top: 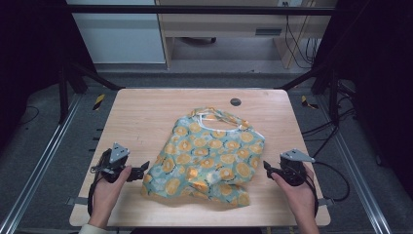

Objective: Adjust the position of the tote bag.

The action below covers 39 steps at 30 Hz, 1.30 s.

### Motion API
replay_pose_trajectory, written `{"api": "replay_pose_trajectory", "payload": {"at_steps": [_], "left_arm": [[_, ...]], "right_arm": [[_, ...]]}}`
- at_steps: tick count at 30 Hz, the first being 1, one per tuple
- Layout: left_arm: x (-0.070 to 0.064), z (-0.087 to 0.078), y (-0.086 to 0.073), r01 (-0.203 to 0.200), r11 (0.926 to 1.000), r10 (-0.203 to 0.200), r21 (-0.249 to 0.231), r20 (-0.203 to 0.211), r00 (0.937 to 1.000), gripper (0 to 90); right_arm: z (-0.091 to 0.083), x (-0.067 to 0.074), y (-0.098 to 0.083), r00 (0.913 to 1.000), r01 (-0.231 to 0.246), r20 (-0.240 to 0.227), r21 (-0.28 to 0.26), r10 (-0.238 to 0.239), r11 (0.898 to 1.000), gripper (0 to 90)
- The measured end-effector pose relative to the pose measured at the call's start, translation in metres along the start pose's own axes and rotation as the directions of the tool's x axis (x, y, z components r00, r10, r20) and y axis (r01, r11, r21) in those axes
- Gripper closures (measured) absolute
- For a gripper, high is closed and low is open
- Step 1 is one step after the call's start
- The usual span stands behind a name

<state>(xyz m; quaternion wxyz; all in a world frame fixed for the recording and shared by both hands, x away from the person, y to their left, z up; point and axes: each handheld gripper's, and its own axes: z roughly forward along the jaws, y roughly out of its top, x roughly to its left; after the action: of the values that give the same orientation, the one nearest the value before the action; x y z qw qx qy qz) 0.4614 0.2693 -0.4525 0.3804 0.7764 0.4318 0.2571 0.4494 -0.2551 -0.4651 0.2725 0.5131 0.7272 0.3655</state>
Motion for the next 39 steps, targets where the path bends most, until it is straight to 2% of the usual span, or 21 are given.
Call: {"api": "replay_pose_trajectory", "payload": {"at_steps": [6, 11, 19, 20, 25, 26, 28, 31, 33, 34, 35, 37, 38, 39], "left_arm": [[-0.007, -0.002, 0.000, -0.021, 0.9998, 0.021, 0.002, 0.007, 0.9997, 4.6], [-0.008, 0.001, 0.000, -0.026, 0.9996, 0.026, 0.009, 0.016, 0.9995, 4.6], [-0.011, 0.002, 0.001, -0.031, 0.9994, 0.031, 0.013, 0.036, 0.9989, 5.9], [-0.011, 0.002, 0.002, -0.031, 0.9994, 0.031, 0.011, 0.028, 0.9991, 5.9], [-0.010, -0.003, 0.005, -0.024, 0.9997, 0.024, -0.003, 0.033, 0.9992, 8.9], [-0.010, -0.004, 0.007, -0.024, 0.9997, 0.024, -0.009, 0.032, 0.9992, 9.5], [-0.010, -0.006, 0.008, -0.028, 0.9996, 0.028, -0.009, 0.033, 0.9990, 9.7], [-0.011, -0.006, 0.011, -0.026, 0.9994, 0.026, -0.022, 0.031, 0.9992, 10.4], [-0.012, -0.007, 0.014, -0.032, 0.9991, 0.032, -0.027, 0.031, 0.9990, 10.4], [-0.012, -0.007, 0.016, -0.034, 0.9989, 0.035, -0.031, 0.029, 0.9990, 10.4], [-0.012, -0.006, 0.019, -0.034, 0.9989, 0.035, -0.032, 0.029, 0.9990, 10.4], [-0.014, -0.002, 0.032, -0.051, 0.9980, 0.052, -0.037, 0.039, 0.9979, 10.2], [-0.014, -0.002, 0.032, -0.051, 0.9980, 0.052, -0.037, 0.039, 0.9979, 10.1], [-0.016, 0.001, 0.039, -0.066, 0.9972, 0.068, -0.034, 0.040, 0.9969, 10.1]], "right_arm": [[-0.006, -0.001, 0.000, 1.0000, -0.003, -0.005, -0.005, 0.003, 1.000, 29.3], [-0.009, 0.001, 0.001, 0.9999, -0.003, -0.015, -0.010, 0.002, 1.000, 31.3], [-0.011, 0.007, 0.006, 0.9985, -0.011, -0.054, -0.018, 0.010, 1.000, 42.8], [-0.011, 0.007, 0.007, 0.9983, 0.003, -0.058, -0.025, -0.004, 1.000, 44.2], [-0.010, 0.013, 0.022, 0.9953, 0.040, -0.086, -0.043, -0.044, 0.998, 55.8], [-0.011, 0.013, 0.031, 0.9942, 0.038, -0.098, -0.050, -0.043, 0.998, 58.5], [-0.010, 0.013, 0.034, 0.9930, 0.044, -0.107, -0.055, -0.050, 0.998, 59.1], [0.000, 0.012, 0.054, 0.9913, 0.063, -0.113, -0.042, -0.068, 0.997, 62.8], [0.002, 0.012, 0.056, 0.9917, 0.060, -0.111, -0.037, -0.064, 0.998, 62.7], [0.011, 0.008, 0.065, 0.9925, 0.061, -0.105, -0.015, -0.062, 0.998, 60.8], [0.011, 0.008, 0.065, 0.9925, 0.061, -0.105, -0.015, -0.062, 0.998, 60.8], [0.020, 0.001, 0.078, 0.9943, 0.053, -0.093, 0.007, -0.052, 0.999, 53.1], [0.020, 0.001, 0.078, 0.9943, 0.053, -0.093, 0.007, -0.052, 0.999, 53.1], [0.022, 0.001, 0.082, 0.9946, 0.049, -0.092, 0.014, -0.047, 0.999, 51.0]]}}
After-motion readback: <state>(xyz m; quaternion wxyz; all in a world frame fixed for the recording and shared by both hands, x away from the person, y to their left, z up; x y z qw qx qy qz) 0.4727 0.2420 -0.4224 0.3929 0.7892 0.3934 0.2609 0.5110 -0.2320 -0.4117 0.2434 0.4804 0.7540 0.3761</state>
